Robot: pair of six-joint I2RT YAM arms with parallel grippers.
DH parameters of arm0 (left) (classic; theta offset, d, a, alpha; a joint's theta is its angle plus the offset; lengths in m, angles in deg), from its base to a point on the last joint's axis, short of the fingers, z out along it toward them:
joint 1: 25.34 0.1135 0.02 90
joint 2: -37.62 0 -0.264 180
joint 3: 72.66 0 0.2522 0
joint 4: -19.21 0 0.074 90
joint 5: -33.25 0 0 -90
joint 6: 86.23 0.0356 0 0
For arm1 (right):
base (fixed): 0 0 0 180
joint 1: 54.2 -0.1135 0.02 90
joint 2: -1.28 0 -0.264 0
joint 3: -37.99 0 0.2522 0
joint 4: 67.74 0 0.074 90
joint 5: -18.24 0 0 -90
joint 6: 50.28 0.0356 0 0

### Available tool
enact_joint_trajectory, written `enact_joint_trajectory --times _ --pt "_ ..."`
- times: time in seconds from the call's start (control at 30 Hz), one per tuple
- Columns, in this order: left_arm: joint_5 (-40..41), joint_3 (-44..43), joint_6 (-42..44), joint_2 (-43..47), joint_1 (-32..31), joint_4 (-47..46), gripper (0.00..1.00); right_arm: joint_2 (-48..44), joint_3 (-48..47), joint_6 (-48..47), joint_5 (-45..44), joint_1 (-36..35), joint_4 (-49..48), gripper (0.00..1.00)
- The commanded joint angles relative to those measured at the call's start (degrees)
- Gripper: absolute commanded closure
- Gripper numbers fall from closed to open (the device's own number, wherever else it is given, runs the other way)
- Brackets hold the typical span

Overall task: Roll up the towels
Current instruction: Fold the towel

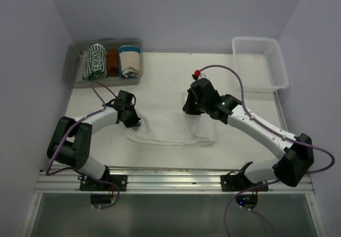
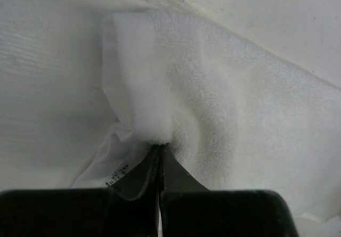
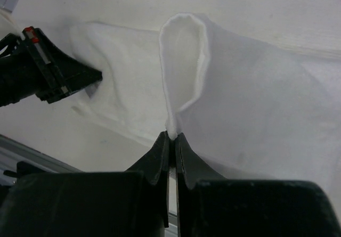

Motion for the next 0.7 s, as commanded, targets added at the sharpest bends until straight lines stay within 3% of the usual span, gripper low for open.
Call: enact_joint_trajectory --times 0.0,0.33,0.67 --pt "-0.87 2.03 -0.87 0.04 -1.18 6.25 1.0 4.53 -6.11 2.85 -3.91 -6.26 -3.13 1.0" --pt "4.41 2.54 3.7 9.18 6.73 13.03 1.0 19.47 -18.06 3.38 -4.62 -14.72 -3.75 1.0" --pt "3.1 7.29 3.7 7.79 8.4 10.4 1.0 28.09 -25.18 2.77 -3.21 -18.67 -3.75 1.0"
